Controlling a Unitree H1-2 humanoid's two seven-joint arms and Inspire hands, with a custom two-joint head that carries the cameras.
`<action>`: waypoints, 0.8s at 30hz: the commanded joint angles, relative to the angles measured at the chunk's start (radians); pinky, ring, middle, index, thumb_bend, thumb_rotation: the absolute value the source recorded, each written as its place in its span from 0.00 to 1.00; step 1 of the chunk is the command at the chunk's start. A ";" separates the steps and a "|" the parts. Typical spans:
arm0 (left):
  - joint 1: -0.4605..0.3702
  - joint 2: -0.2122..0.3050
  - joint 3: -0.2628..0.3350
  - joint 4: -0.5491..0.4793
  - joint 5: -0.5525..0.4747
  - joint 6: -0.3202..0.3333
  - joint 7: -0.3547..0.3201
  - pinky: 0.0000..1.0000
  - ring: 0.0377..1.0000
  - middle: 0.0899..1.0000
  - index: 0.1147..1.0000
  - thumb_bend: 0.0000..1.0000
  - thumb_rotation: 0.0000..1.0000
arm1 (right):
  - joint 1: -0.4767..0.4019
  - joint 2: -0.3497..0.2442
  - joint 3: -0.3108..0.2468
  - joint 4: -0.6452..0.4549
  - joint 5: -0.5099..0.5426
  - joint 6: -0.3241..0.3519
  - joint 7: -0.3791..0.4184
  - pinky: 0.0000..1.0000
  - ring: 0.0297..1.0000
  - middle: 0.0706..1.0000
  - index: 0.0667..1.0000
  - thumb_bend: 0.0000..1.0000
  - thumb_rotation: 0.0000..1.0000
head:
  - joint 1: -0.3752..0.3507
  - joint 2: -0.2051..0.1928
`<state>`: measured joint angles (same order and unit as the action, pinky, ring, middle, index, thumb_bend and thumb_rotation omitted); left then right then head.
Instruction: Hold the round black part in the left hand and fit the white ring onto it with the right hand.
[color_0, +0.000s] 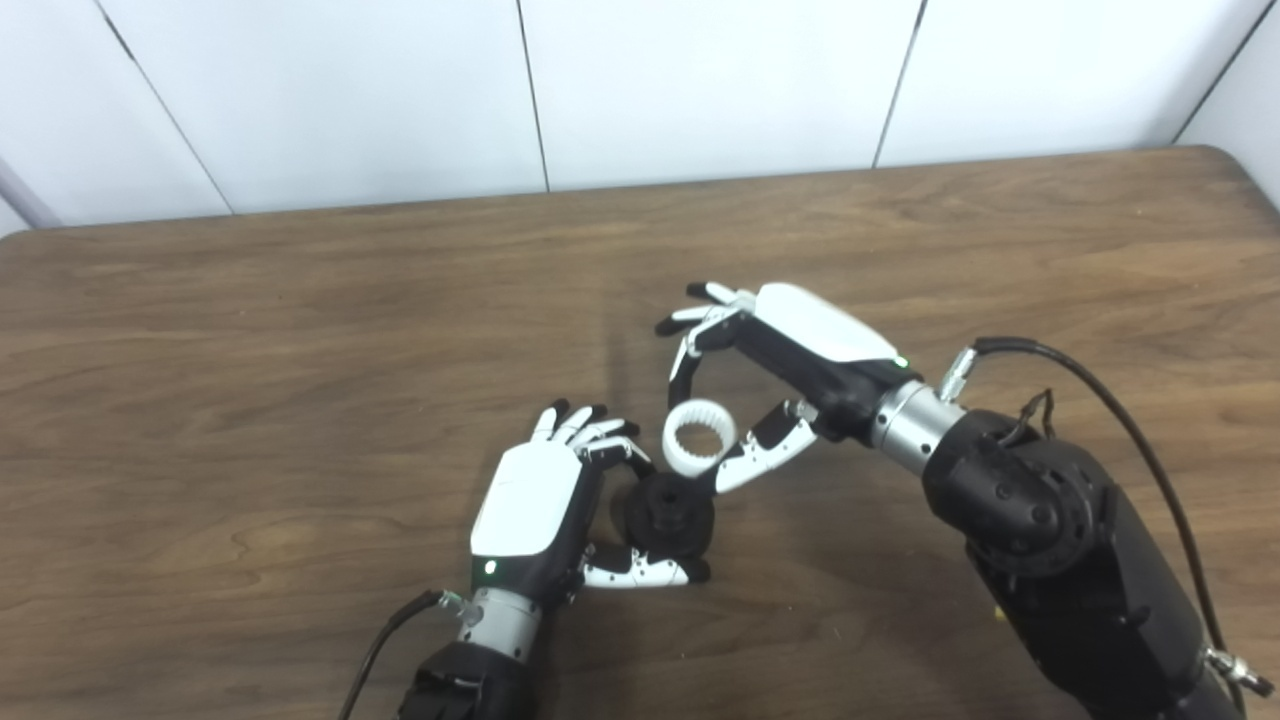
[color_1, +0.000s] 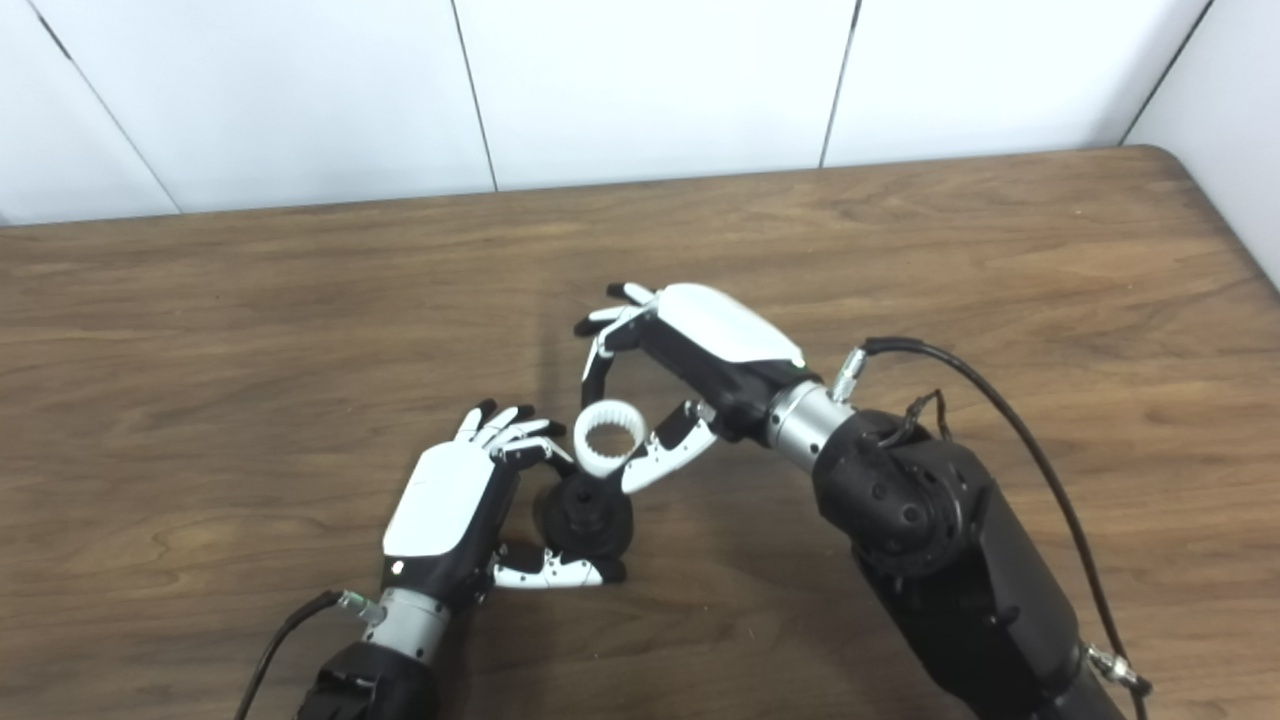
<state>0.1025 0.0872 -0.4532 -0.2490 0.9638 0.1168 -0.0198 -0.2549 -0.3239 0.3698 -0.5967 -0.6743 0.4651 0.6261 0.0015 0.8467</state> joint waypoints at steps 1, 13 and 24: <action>-0.009 -0.007 -0.009 0.008 0.015 0.004 -0.011 1.00 0.91 0.79 0.42 0.52 0.05 | -0.022 0.011 -0.001 -0.033 -0.009 -0.011 -0.002 1.00 0.99 0.85 0.45 0.52 0.15 | -0.001 0.002; -0.014 -0.009 -0.014 0.004 0.025 0.011 -0.013 1.00 0.91 0.79 0.42 0.52 0.05 | -0.008 0.035 0.019 -0.027 -0.022 -0.022 0.013 1.00 1.00 0.85 0.45 0.52 0.15 | 0.004 0.010; -0.012 -0.009 -0.015 0.005 0.018 0.009 -0.005 1.00 0.91 0.78 0.42 0.52 0.05 | -0.001 0.026 0.035 0.001 -0.040 -0.044 0.005 1.00 1.00 0.84 0.45 0.52 0.14 | 0.007 0.007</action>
<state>0.0989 0.0832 -0.4624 -0.2490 0.9710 0.1303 -0.0182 -0.2379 -0.2963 0.4074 -0.5868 -0.7089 0.4550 0.6472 0.0077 0.8544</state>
